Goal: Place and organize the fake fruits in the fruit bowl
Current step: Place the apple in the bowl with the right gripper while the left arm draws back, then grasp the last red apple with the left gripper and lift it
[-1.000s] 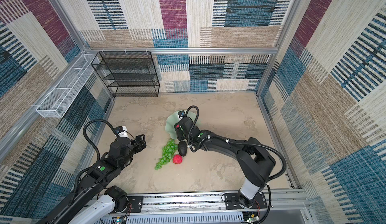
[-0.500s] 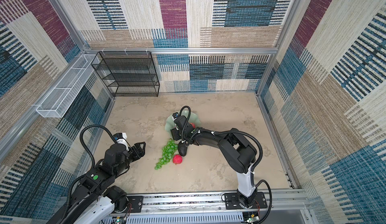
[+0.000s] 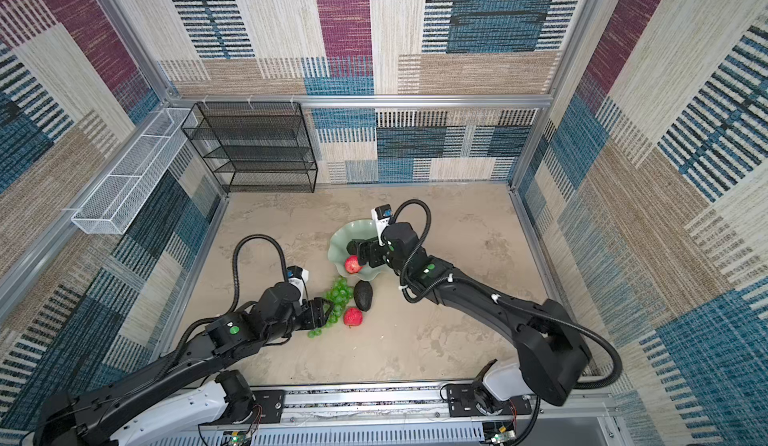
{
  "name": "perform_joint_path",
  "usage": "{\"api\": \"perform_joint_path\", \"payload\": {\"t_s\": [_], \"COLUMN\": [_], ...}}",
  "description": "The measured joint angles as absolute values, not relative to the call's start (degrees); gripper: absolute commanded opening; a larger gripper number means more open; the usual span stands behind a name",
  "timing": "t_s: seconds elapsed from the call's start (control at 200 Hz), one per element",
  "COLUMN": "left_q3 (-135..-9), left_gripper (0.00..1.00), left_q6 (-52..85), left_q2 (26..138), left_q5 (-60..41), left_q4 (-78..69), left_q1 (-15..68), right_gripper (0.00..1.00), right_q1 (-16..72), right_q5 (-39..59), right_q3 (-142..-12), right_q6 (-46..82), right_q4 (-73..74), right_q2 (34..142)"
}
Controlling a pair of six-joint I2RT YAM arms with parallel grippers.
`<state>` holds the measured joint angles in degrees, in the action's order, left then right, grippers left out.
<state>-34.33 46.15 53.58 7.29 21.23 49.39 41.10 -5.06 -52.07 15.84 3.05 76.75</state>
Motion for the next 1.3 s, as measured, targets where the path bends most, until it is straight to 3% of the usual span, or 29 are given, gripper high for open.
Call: {"api": "perform_joint_path", "payload": {"t_s": [0.26, 0.551, 0.962, 1.112, 1.297], "left_q3": [-41.6, -46.2, -46.8, -47.3, -48.7], "left_gripper": [0.71, 0.71, 0.62, 0.52, 0.52], "left_q6": [46.5, 48.1, 50.8, 50.8, 50.2], "left_q2": [68.7, 82.1, 87.1, 87.4, 83.2], "left_q5": [8.8, 9.1, 10.2, 10.1, 8.9], "left_q4": [18.7, 19.0, 19.3, 19.3, 20.7], "left_q1": [57.0, 57.9, 57.9, 57.9, 57.9], "right_gripper": [0.99, 0.99, 0.99, 0.99, 0.99], "right_q1": [40.4, 40.2, 40.1, 40.0, 40.0], "right_q5": [-8.3, -11.1, -12.4, -12.6, -12.7], "right_q3": [-40.2, -36.4, -35.9, -35.8, -35.5], "right_q6": [19.8, 22.7, 22.7, 22.7, 22.7], "right_q4": [1.4, -1.5, -1.7, -1.7, -2.1], "right_q2": [61.7, 54.4, 53.2, 53.2, 52.3]}}
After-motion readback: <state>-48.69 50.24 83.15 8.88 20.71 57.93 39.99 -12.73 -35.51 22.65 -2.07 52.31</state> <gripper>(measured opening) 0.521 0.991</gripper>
